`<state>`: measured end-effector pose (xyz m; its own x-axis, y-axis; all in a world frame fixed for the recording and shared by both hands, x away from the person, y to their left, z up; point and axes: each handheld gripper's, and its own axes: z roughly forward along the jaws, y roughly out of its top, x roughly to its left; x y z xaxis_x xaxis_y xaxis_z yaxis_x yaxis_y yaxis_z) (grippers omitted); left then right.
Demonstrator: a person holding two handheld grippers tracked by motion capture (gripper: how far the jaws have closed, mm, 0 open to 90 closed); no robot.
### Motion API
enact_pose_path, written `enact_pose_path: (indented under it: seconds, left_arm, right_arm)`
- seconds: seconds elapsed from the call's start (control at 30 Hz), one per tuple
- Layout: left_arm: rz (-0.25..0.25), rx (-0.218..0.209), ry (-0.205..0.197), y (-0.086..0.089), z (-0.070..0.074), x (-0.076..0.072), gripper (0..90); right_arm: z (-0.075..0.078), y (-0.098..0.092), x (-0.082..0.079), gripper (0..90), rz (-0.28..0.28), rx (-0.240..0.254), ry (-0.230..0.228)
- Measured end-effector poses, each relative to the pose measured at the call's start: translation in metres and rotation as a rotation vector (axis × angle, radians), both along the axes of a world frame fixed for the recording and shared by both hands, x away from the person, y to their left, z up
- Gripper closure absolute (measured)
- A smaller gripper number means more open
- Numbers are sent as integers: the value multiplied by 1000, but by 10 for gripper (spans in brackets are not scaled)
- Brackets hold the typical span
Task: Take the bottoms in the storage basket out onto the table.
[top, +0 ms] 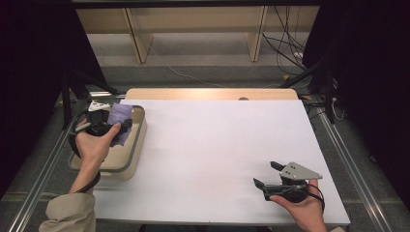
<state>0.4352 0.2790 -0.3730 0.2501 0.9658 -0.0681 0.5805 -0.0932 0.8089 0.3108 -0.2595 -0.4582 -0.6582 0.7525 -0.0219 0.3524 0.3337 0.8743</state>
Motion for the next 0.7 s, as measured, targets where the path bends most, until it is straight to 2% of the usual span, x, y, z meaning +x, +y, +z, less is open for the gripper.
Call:
enact_pose_path:
  seconds: [0.7]
  left_arm:
    - [-23,1,-8,-11,2,-3,332]
  right_arm:
    - [1,0,0,164,-4,3,-6]
